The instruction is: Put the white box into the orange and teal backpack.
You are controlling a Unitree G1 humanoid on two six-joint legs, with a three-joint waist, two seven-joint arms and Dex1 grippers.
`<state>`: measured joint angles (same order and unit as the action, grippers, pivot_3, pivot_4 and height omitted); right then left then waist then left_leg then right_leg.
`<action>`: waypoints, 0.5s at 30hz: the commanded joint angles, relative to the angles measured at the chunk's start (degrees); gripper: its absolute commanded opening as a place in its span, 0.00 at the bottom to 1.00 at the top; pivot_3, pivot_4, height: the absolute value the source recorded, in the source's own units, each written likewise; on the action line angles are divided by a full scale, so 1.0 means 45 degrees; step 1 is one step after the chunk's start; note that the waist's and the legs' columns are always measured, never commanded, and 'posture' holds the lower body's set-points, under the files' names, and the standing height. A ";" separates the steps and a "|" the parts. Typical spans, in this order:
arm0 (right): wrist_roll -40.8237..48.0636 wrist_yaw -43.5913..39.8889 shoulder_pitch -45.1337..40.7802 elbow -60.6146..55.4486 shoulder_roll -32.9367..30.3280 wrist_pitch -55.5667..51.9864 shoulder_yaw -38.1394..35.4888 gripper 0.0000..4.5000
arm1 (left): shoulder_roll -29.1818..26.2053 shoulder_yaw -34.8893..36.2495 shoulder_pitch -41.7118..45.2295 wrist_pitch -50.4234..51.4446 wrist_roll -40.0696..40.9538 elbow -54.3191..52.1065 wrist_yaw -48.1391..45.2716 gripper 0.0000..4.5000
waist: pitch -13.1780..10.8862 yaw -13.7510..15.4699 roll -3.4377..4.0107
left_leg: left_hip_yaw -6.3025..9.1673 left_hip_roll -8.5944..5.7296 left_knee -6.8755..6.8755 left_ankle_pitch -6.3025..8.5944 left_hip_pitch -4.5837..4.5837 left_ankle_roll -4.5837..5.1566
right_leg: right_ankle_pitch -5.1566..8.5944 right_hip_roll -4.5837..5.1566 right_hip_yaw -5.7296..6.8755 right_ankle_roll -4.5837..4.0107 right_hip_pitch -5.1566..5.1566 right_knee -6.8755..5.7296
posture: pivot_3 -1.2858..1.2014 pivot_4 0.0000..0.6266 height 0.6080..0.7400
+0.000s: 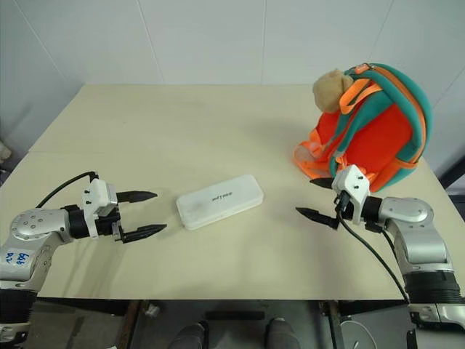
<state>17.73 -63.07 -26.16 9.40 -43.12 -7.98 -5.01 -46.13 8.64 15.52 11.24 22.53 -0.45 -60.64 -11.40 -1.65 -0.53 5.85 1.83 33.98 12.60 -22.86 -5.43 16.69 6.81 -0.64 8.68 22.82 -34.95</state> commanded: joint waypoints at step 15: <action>-0.0670 -0.0325 -0.2709 0.2807 0.1405 0.1278 0.0984 0.31 | 0.0150 0.1476 -0.0843 -0.0514 -0.0450 -0.0193 0.1658 0.58 | -0.0001 -0.0133 0.0001 | -0.0030 0.0006 -0.0004 0.0004 0.0024 0.0007 | -0.0003 -0.0008 -0.0035 0.0005 0.0001 -0.0006 | 0.52 0.24 1.00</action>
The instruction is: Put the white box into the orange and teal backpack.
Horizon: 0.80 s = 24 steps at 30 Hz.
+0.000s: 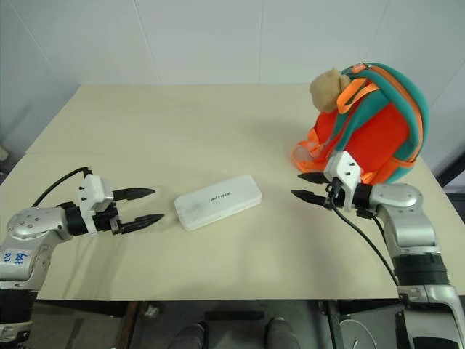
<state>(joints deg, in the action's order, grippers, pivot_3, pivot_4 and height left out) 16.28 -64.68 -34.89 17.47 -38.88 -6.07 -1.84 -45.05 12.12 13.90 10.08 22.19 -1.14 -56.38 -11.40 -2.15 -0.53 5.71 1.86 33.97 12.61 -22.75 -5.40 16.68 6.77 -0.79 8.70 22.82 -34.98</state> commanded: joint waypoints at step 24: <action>-0.3372 -0.0220 -0.4717 1.0007 0.4286 0.5639 0.1658 0.00 | 0.2208 -0.2511 -0.0135 0.1532 -0.2145 -0.0919 0.2985 0.00 | -0.0005 0.0003 0.0008 | -0.0066 0.0007 -0.0030 -0.0003 0.0078 -0.0006 | -0.0007 -0.0016 -0.0074 0.0006 -0.0016 -0.0026 | 0.52 0.24 1.00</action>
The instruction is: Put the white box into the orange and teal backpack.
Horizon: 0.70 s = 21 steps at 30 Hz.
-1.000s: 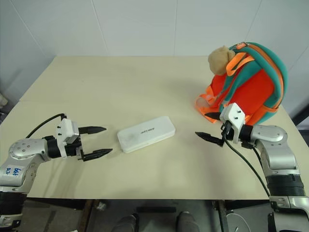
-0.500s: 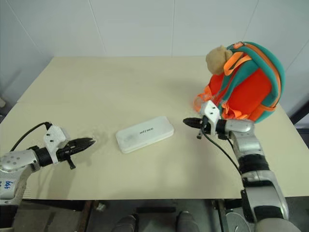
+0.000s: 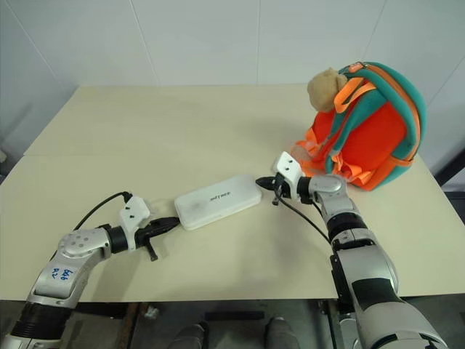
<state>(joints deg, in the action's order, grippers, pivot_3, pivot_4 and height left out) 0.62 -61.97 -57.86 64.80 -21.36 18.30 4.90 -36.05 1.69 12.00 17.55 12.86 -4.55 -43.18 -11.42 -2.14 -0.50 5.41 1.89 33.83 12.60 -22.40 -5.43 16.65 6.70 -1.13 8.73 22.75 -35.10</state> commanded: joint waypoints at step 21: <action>0.2264 -0.2241 0.6316 -1.0683 -0.1588 -0.4874 -0.0110 0.00 | 0.0769 -0.1077 0.0547 -0.0059 0.0058 -0.0753 -0.1144 0.00 | 0.0001 0.0167 -0.0002 | -0.0014 -0.0001 0.0018 0.0007 0.0035 -0.0009 | 0.0000 -0.0001 -0.0021 0.0001 -0.0029 -0.0016 | 0.52 0.24 1.00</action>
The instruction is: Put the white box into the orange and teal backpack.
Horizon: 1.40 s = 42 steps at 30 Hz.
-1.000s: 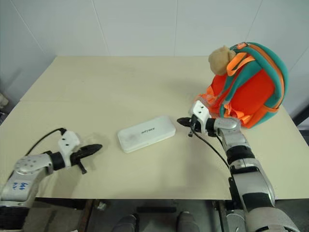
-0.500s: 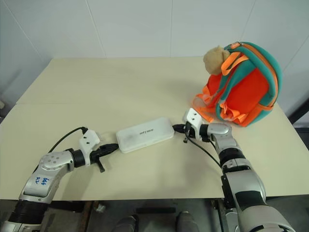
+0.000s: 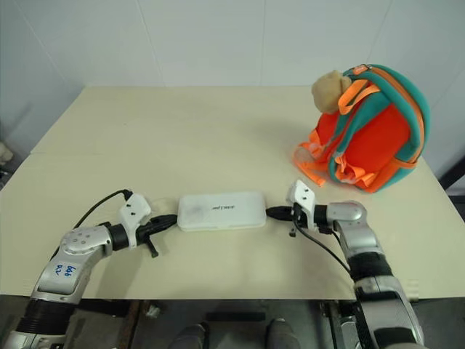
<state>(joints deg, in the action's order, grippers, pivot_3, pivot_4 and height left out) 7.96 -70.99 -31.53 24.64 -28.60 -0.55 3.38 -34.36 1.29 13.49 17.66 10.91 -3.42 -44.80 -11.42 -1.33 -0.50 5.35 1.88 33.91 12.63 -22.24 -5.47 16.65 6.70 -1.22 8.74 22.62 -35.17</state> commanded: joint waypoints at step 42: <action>0.2054 -0.0619 0.0626 -0.3405 -0.3687 -0.5485 -0.0173 1.00 | -0.0913 0.0835 0.1565 0.9971 0.5790 0.0336 -0.1587 1.00 | -0.0026 -0.0068 -0.0051 | -0.0130 0.0001 0.0044 0.0039 -0.0008 0.0059 | -0.0022 -0.0005 -0.0135 0.0026 -0.0004 0.0143 | 0.52 0.24 1.00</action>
<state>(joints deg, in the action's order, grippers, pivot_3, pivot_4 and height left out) 17.76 -73.98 -27.27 9.37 -44.91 -25.22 2.17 -39.49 7.26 19.60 61.37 37.50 -1.62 -54.18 -11.53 -1.64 -0.73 4.76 1.89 34.11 12.81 -22.29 -5.20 16.55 6.67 -1.82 8.85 22.61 -34.52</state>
